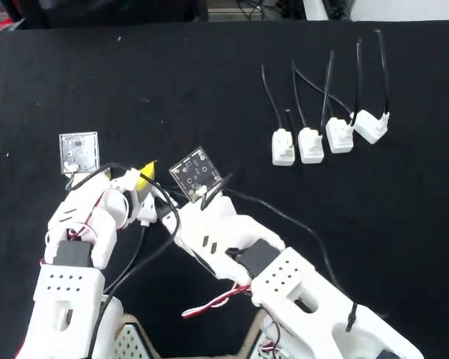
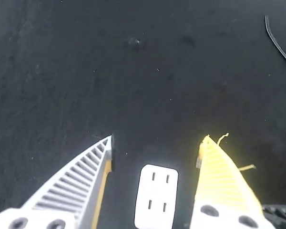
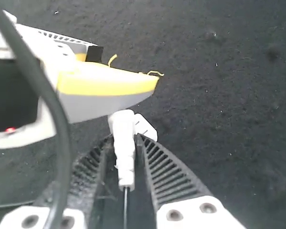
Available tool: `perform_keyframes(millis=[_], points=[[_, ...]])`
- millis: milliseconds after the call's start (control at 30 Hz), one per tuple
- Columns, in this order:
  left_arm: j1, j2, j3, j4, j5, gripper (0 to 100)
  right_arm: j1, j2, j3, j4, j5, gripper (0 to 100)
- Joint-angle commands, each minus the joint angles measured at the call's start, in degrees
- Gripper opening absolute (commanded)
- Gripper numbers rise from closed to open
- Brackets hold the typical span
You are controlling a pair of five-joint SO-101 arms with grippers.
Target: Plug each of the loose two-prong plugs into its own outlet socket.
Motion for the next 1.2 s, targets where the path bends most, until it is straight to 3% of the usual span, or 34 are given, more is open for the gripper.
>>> perform_keyframes(millis=[0, 1167], points=[[-0.13, 0.09, 0.75, -0.18, -0.53, 29, -0.62, -2.15, -0.57, -3.52, -0.62, 1.1], [-0.22, 0.09, 4.18, -0.09, -0.09, 29, -0.53, -1.80, -0.48, -5.89, -3.43, 1.1]])
